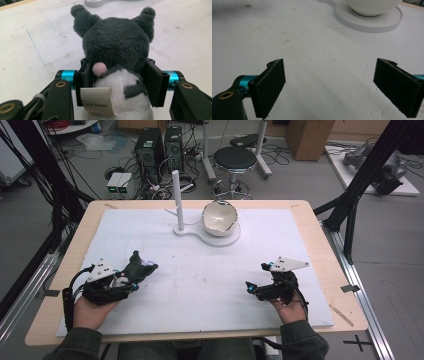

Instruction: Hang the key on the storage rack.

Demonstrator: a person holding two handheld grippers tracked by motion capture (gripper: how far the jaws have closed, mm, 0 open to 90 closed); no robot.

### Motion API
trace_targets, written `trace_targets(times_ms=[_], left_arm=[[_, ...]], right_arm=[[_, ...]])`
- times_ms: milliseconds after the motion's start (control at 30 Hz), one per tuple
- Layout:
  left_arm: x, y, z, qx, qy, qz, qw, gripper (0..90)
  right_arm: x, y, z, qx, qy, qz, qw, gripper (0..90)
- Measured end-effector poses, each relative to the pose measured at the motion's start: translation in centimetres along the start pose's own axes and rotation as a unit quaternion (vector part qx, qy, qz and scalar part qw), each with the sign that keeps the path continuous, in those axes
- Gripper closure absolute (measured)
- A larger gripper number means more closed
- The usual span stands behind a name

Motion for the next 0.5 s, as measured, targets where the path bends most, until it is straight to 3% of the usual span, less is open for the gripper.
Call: trace_targets(times_ms=[500], left_arm=[[-0.34,-0.23,-0.11,0.015,-0.011,0.000,0.9998,46.0]], right_arm=[[-0.07,0.02,-0.10,0.001,-0.005,0.006,1.0000,9.7]])
Point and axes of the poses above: each handheld gripper's, and its own axes: z roughly forward along the jaws, x roughly out of its underside, y roughly to its left, the point moved 1 cm from there along z, roughly forward along the jaws, and after that the axes turned 6 degrees about x, right-handed, at the moved point
